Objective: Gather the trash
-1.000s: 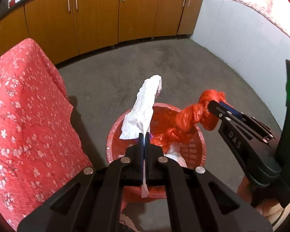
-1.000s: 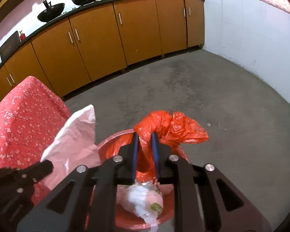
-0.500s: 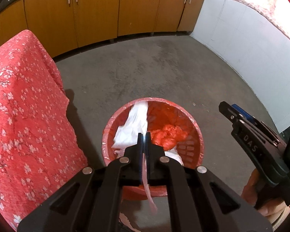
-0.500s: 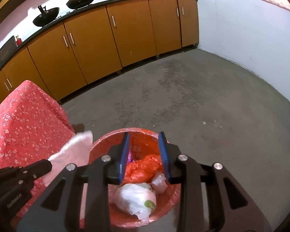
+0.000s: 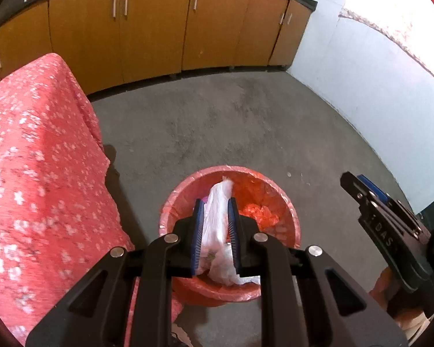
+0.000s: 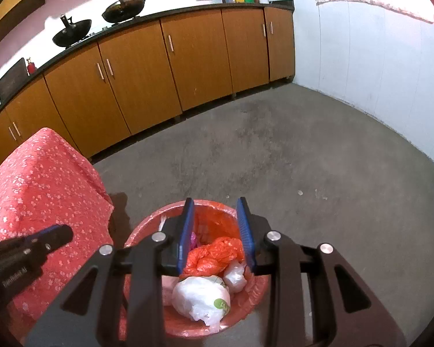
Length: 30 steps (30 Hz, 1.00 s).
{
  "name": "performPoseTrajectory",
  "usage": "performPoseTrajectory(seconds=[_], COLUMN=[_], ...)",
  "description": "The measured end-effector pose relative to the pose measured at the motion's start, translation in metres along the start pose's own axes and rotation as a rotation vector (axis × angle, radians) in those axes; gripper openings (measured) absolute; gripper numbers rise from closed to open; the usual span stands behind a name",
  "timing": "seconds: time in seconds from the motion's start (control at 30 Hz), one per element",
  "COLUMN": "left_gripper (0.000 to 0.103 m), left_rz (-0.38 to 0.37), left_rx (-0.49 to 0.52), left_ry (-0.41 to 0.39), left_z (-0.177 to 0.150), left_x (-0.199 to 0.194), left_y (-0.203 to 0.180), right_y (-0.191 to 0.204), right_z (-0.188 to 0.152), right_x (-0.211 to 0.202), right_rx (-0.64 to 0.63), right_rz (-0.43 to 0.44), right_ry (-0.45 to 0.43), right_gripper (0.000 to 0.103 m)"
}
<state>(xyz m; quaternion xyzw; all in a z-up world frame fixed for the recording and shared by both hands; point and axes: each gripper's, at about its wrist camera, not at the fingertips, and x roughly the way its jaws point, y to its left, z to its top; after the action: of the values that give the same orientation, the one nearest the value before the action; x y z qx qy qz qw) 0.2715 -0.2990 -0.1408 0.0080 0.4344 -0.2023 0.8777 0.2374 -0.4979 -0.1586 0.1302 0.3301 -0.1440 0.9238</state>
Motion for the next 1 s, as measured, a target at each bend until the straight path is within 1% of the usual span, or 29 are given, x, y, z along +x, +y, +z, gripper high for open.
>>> performPoseTrajectory(seconds=[0.1,0.13,0.17,0.23,0.3,0.33,0.37,0.4,0.43,0.47,0.5,0.53,0.57,0.6,0.63,0.67,0.7,0.77,0.87,1.0], left_gripper=[0.017,0.021,0.027,0.035,0.036,0.036,0.038,0.04,0.045,0.048,0.049,0.053,0.059,0.062,0.067,0.075,0.078,0.09,0.099,0.101], left_rz=[0.005,0.006,0.013,0.03,0.042,0.042,0.051,0.063,0.074,0.088,0.103,0.121,0.135,0.151,0.172,0.182,0.189,0.212,0.234,0.265], left_rx=[-0.016,-0.021,-0.027,-0.045,-0.061,-0.06,-0.065,-0.07,-0.074,-0.076,-0.076,-0.073,-0.071,-0.068,-0.066,-0.069,-0.072,-0.076,-0.086,-0.097], left_ry=[-0.028,-0.038,-0.052,-0.09,-0.122,-0.133,-0.152,-0.173,-0.19,-0.21,-0.23,-0.255,-0.276,-0.296,-0.327,-0.349,-0.366,-0.411,-0.472,-0.523], left_z=[0.003,0.003,0.004,0.005,0.006,0.006,0.007,0.006,0.005,0.002,0.0,-0.004,-0.007,-0.011,-0.018,-0.022,-0.026,-0.039,-0.058,-0.082], left_x=[-0.015,-0.02,-0.026,-0.042,-0.061,-0.069,-0.08,-0.093,-0.102,-0.114,-0.126,-0.142,-0.155,-0.167,-0.186,-0.2,-0.21,-0.237,-0.274,-0.31], left_y=[0.009,0.012,0.016,0.026,0.036,0.04,0.045,0.051,0.056,0.061,0.066,0.071,0.076,0.079,0.084,0.087,0.092,0.097,0.106,0.114], right_y=[0.002,0.004,0.006,0.012,0.018,0.022,0.025,0.029,0.033,0.037,0.041,0.045,0.049,0.052,0.055,0.059,0.061,0.069,0.079,0.102], right_z=[0.004,0.006,0.007,0.011,0.016,0.018,0.02,0.023,0.025,0.026,0.028,0.029,0.03,0.031,0.031,0.03,0.029,0.025,0.018,0.003], right_x=[-0.013,-0.018,-0.023,-0.035,-0.051,-0.059,-0.068,-0.081,-0.094,-0.106,-0.116,-0.13,-0.145,-0.157,-0.171,-0.186,-0.197,-0.223,-0.25,-0.278], right_rx=[-0.011,-0.018,-0.024,-0.039,-0.05,-0.053,-0.055,-0.06,-0.068,-0.075,-0.083,-0.091,-0.098,-0.102,-0.104,-0.104,-0.104,-0.107,-0.116,-0.155], right_rz=[0.007,0.01,0.011,0.021,0.036,0.045,0.053,0.064,0.076,0.085,0.09,0.097,0.106,0.112,0.119,0.127,0.132,0.138,0.133,0.1], right_ry=[-0.02,-0.031,-0.039,-0.062,-0.088,-0.101,-0.115,-0.136,-0.159,-0.177,-0.193,-0.215,-0.238,-0.257,-0.28,-0.303,-0.317,-0.342,-0.354,-0.341], right_gripper=[0.031,0.032,0.033,0.038,0.039,0.041,0.043,0.048,0.052,0.054,0.059,0.067,0.071,0.081,0.091,0.094,0.099,0.099,0.099,0.099])
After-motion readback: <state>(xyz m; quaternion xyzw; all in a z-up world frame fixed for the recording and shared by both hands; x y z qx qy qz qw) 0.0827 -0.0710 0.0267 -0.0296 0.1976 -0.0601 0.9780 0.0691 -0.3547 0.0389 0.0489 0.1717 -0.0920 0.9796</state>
